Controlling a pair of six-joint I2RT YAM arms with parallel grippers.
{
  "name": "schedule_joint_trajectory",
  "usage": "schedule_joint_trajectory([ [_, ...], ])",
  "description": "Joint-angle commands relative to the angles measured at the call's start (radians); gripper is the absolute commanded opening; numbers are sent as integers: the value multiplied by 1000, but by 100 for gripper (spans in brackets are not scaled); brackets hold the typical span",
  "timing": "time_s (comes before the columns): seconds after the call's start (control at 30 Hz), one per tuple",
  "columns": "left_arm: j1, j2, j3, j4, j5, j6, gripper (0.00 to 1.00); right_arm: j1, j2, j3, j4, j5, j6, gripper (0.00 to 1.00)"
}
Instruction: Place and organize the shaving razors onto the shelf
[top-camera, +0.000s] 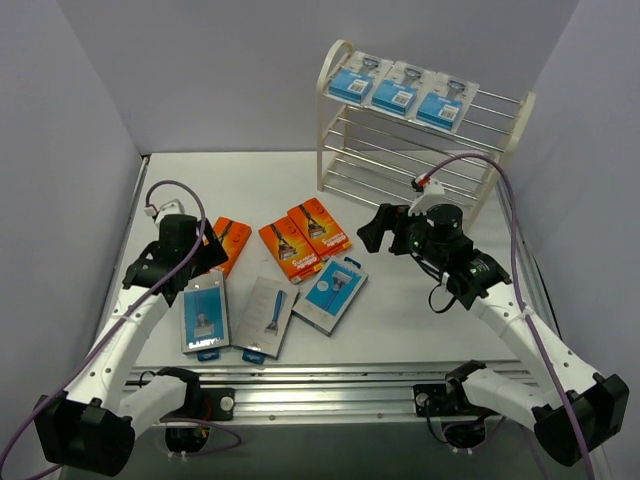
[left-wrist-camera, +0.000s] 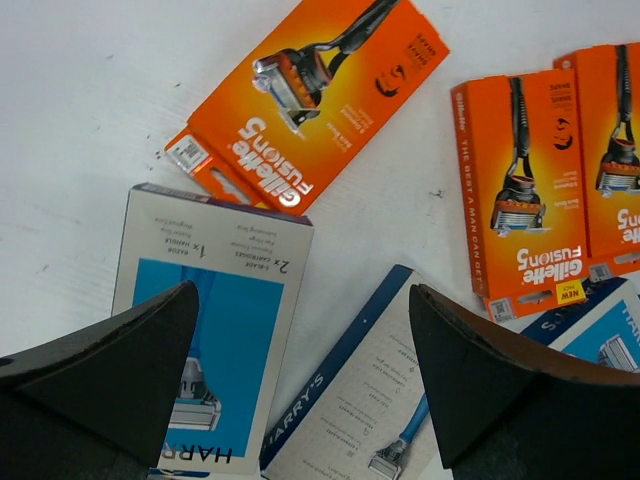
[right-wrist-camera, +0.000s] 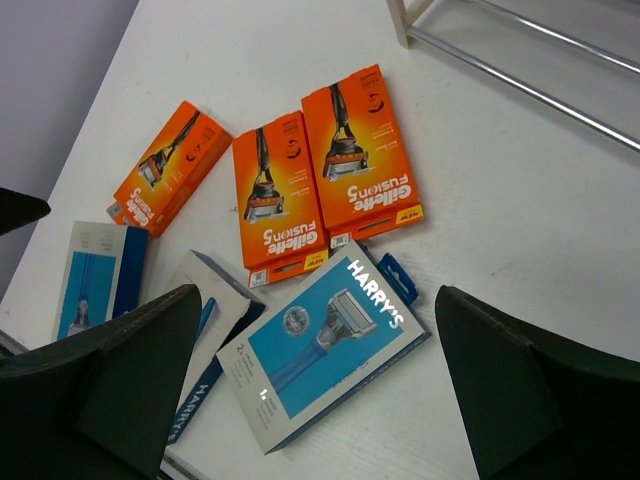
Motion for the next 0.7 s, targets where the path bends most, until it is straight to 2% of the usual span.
schedule_joint_trajectory([
  [0.0, 29, -36, -23, -65, -16, -119, 96, 16, -7, -44, 126, -27, 4, 99],
  [0.2, 32, -96, -138, -82, -117, -315, 97, 16, -30, -117, 159, -64, -1, 100],
  [0.23, 32, -105, -155, -80, -126, -337, 94, 16, -28, -122, 162, -71, 8, 100],
  [0.4, 32, -161, -250, -101, -233, -493, 94, 19, -34, -141, 176, -97, 13, 100],
  [0.67, 32, -225, -327, -72, -415, -512, 94, 21, -30, -161, 188, -102, 21, 100],
])
